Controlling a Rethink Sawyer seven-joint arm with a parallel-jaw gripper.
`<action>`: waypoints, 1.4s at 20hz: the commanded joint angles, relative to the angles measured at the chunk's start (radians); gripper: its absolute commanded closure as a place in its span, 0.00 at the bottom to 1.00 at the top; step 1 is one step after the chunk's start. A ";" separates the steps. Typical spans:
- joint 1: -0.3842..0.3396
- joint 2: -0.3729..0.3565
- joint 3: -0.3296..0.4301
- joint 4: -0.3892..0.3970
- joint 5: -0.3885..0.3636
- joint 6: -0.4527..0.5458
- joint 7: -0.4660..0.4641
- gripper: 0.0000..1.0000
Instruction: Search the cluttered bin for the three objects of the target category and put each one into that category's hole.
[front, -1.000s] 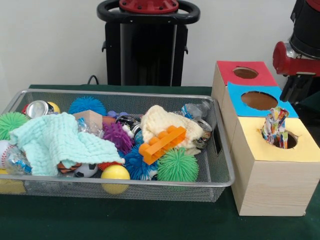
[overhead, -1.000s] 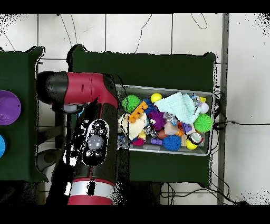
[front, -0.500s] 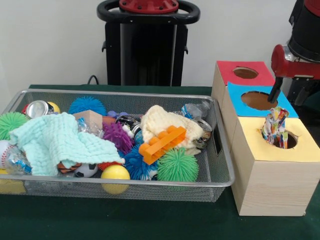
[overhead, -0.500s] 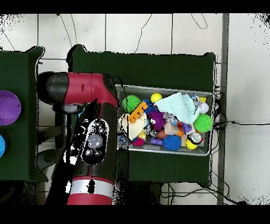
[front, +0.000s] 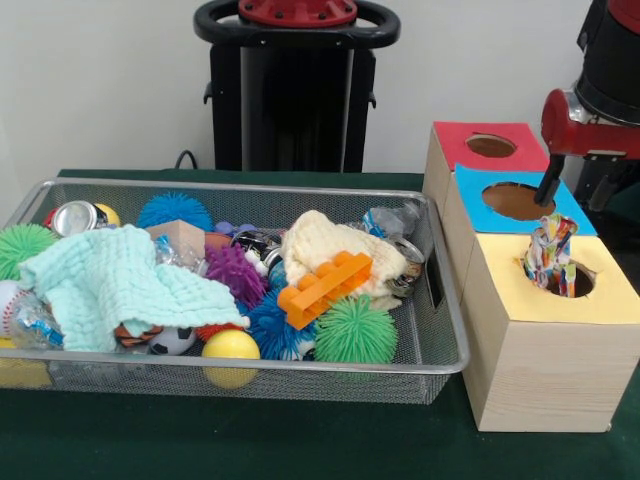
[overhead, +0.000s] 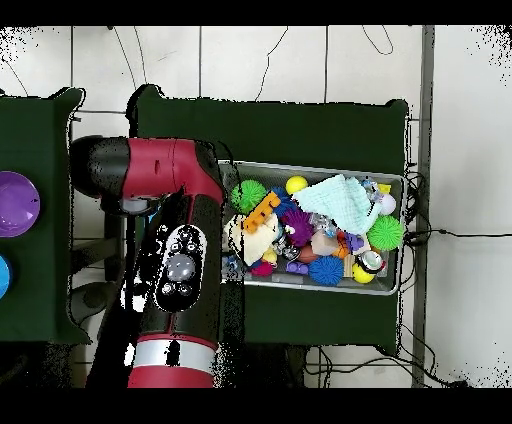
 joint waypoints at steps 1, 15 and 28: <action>-0.010 0.039 0.047 0.063 -0.020 -0.019 0.188 0.00; -0.012 0.064 0.048 0.078 -0.032 -0.085 0.188 0.00; -0.014 0.094 0.053 0.072 -0.032 -0.145 0.185 0.00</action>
